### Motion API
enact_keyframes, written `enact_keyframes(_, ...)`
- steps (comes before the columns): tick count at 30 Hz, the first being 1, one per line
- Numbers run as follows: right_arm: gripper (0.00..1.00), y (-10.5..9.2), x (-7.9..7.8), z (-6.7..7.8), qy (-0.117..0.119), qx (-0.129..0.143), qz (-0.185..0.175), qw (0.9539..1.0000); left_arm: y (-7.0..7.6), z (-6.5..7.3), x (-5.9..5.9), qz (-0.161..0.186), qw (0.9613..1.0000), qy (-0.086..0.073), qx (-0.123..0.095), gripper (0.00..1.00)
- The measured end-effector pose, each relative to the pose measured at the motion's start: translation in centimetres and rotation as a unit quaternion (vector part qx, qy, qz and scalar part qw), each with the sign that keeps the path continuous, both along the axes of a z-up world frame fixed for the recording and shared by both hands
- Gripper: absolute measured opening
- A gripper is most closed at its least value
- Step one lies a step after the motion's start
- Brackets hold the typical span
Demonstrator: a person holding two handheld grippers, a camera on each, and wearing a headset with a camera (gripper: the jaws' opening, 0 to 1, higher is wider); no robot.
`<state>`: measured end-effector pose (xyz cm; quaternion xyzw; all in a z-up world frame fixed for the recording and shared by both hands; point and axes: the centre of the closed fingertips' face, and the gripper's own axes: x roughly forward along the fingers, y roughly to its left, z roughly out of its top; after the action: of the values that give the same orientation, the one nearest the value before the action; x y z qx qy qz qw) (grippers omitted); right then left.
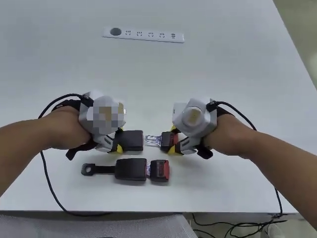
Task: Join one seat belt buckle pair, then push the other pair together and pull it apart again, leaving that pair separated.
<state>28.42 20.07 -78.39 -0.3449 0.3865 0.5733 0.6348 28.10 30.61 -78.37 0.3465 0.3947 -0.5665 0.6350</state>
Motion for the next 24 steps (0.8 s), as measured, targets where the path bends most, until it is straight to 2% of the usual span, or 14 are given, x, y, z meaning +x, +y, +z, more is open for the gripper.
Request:
enact_keyframes(4, 0.32, 0.7, 0.0, -0.1, 0.0, -0.003, 0.002, 1.0, 0.0, -0.1, 0.1, -0.001, 1.0, 0.0, 0.001, 0.33)
enact_keyframes(11, 0.32, 0.7, -0.3, 0.1, -0.002, -0.001, 0.0, 1.0, 0.2, -0.3, 0.2, 0.005, 1.0, 0.001, -0.001, 0.33)
enact_keyframes(16, 0.32, 1.8, -0.5, 0.3, -0.007, 0.011, 0.013, 0.9998, 0.1, -0.2, 0.1, 0.005, 1.0, 0.001, -0.002, 0.33)
enact_keyframes(18, 0.32, 2.1, -0.5, 0.3, -0.005, 0.018, 0.014, 0.9997, 0.1, -0.2, 0.1, 0.003, 1.0, 0.0, -0.002, 0.33)
enact_keyframes(24, 0.31, 2.0, -0.5, 0.3, -0.002, 0.015, 0.018, 0.9997, -0.1, 0.0, -0.1, -0.009, 0.9999, -0.001, -0.01, 0.32)
